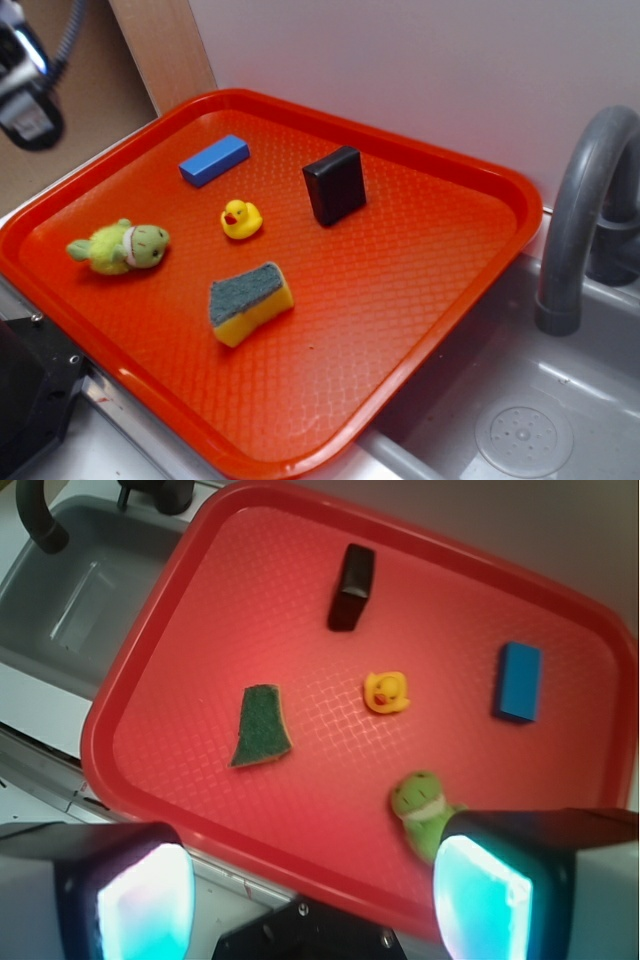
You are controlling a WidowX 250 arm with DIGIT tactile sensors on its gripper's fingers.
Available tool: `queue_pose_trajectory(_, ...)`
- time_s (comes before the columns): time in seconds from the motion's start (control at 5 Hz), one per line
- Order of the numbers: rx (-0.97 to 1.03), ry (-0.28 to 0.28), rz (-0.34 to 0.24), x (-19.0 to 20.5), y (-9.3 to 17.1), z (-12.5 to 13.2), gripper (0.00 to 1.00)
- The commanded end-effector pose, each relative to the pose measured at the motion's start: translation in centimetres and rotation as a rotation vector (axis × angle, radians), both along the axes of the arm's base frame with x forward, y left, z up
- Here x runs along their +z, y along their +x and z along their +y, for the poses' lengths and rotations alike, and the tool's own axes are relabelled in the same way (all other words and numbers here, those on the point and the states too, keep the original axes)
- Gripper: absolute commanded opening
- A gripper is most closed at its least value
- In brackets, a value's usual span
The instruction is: Grab the green sponge.
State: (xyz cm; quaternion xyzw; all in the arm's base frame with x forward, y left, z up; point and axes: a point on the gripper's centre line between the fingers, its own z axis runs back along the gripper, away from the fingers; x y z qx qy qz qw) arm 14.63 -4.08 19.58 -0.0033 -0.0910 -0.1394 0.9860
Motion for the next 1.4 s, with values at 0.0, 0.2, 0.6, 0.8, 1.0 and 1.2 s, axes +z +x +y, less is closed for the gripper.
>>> queue_pose_trajectory(0.0, 0.043, -0.004, 0.013, -3.9, 1.3, -0.9, 1.00)
queue_pose_trajectory(0.2, 0.100, -0.015, 0.037, -5.8, 1.1, -0.7, 1.00)
queue_pose_trajectory(0.6, 0.148, -0.031, -0.003, -9.3, 0.8, -0.9, 1.00)
queue_pose_trajectory(0.8, 0.126, -0.066, -0.019, -10.8, 1.7, -2.6, 1.00)
queue_pose_trajectory(1.0, 0.113, -0.087, -0.015, -12.2, 3.3, -4.2, 1.00)
queue_pose_trajectory(1.2, 0.103, -0.064, -0.016, -13.7, 5.0, -5.7, 1.00)
